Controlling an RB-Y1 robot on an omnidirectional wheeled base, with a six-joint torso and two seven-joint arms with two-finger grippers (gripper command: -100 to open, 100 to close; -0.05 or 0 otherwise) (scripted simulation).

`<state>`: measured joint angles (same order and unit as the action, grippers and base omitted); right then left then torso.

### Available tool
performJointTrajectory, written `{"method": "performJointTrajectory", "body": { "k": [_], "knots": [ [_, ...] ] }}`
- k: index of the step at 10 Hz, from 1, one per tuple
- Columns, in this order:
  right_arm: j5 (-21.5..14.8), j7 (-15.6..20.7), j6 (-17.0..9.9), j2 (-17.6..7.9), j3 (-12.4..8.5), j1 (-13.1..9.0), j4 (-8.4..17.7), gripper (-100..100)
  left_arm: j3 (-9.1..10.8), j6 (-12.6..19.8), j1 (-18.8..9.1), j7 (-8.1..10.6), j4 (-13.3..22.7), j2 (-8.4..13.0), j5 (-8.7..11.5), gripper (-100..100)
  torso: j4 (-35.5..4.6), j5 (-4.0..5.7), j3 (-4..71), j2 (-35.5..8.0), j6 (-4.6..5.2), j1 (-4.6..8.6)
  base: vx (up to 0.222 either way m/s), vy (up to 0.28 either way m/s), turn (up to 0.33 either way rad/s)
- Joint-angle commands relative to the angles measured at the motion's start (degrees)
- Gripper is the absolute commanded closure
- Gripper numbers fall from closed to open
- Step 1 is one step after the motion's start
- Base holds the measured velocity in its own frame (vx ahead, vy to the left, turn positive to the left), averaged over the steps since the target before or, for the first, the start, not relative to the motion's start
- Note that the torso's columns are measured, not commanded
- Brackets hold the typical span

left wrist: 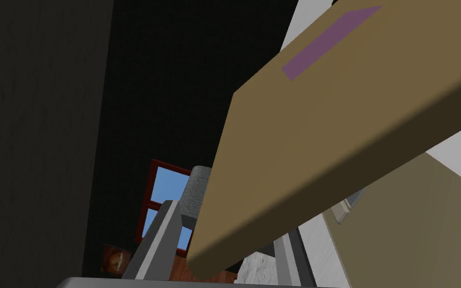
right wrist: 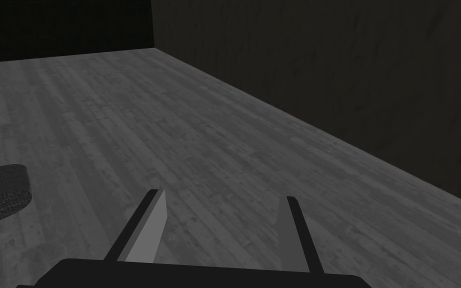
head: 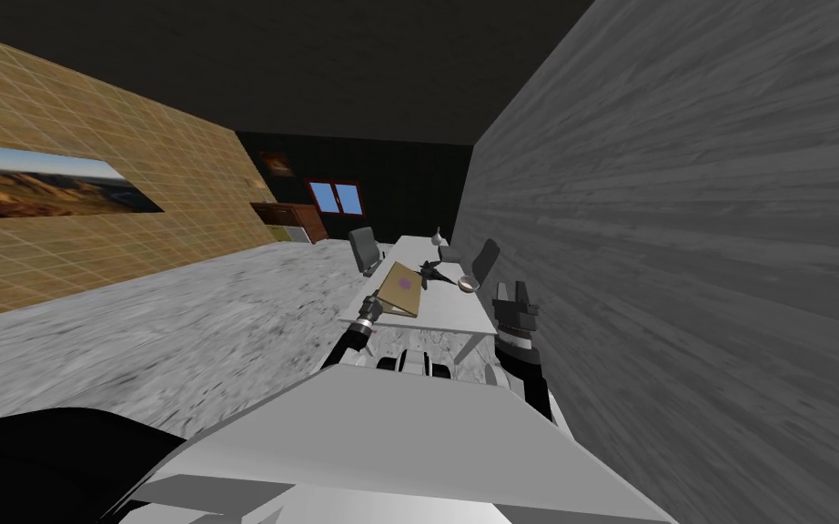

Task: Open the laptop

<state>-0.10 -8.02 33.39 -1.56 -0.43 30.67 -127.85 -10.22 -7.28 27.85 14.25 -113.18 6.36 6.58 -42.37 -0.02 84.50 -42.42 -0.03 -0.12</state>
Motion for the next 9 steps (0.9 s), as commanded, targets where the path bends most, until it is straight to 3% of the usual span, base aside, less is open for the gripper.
{"method": "performJointTrajectory", "body": {
  "k": [1,9],
  "knots": [
    [0.00,0.00,0.00,0.01,0.00,0.00,0.00,0,-0.07,1.69,1.66,0.25,-3.38,0.54,0.07,-100,0.04,0.04,0.04,0.08,0.00,0.21,0.030,-0.014,0.016],
    [0.00,0.00,0.00,0.01,0.01,0.01,0.00,0,-0.33,8.45,8.32,1.25,-16.88,2.72,0.35,-100,-0.02,-0.01,-0.02,0.04,0.06,0.05,0.037,-0.015,0.008]
  ]
}}
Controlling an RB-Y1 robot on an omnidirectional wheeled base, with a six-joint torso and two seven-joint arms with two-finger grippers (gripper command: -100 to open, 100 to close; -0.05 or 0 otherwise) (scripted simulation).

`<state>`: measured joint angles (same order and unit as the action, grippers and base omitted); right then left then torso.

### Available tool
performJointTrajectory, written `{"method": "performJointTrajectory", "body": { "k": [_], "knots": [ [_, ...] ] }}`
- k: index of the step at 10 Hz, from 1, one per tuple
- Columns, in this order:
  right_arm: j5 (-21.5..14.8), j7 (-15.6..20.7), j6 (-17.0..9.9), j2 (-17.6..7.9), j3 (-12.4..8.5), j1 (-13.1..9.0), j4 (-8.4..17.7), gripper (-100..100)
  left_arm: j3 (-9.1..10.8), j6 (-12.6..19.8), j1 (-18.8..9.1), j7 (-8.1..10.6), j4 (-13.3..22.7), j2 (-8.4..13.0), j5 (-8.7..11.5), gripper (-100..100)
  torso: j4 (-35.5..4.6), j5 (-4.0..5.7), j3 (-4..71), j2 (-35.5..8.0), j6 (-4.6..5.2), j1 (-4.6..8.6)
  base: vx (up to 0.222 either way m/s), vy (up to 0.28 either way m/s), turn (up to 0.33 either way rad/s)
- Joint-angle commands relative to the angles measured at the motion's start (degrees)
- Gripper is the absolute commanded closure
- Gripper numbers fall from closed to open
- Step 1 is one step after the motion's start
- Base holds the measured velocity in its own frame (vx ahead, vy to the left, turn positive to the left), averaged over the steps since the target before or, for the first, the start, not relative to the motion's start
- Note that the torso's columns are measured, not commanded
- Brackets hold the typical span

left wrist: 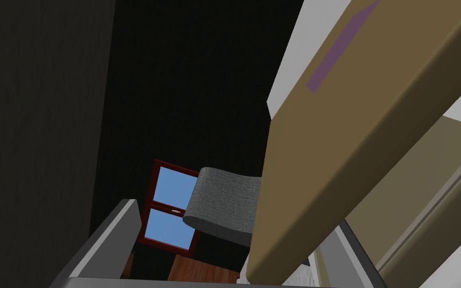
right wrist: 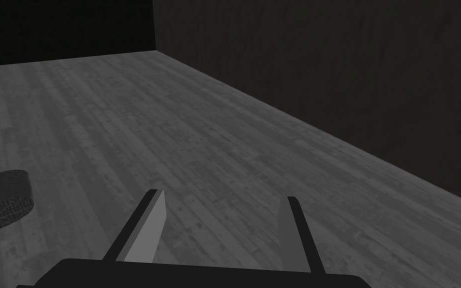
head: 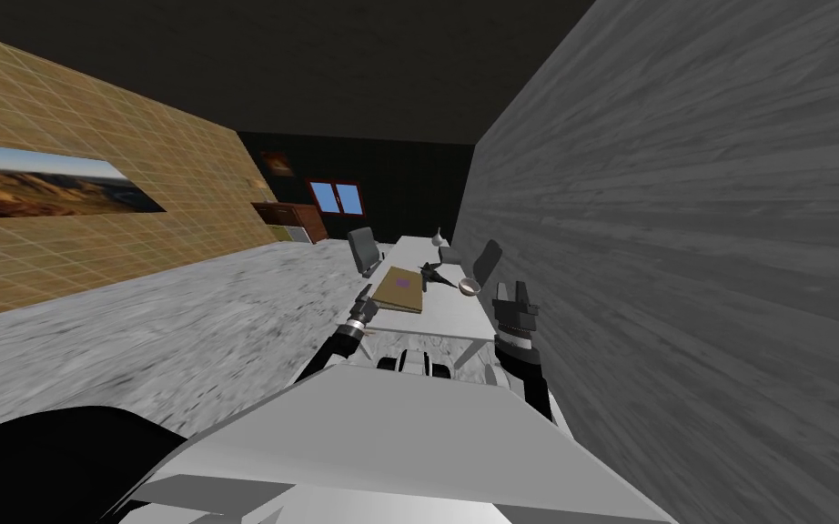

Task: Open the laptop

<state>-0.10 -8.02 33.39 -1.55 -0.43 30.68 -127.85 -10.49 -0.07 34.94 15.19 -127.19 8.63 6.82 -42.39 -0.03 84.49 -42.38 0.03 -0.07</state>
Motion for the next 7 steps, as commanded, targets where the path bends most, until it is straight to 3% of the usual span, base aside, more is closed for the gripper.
{"method": "performJointTrajectory", "body": {
  "k": [1,2,7],
  "knots": [
    [0.00,0.00,0.00,0.00,0.00,0.00,0.00,0,-0.14,0.53,1.01,0.15,-1.64,0.30,0.04,-100,0.02,0.04,0.02,0.00,-0.02,0.07,0.017,-0.003,0.002],
    [0.00,0.00,0.00,0.00,0.00,0.00,0.00,0,-0.16,0.64,1.12,0.18,-1.84,0.33,0.04,0,0.05,0.04,0.02,0.00,-0.02,0.08,0.000,0.000,0.000],
    [0.00,0.00,0.00,0.00,0.00,-0.01,0.00,0,-0.17,0.76,1.20,0.16,-1.67,0.35,0.03,0,0.10,0.04,0.08,0.09,-0.03,0.08,0.000,0.000,0.000]
  ]
}}
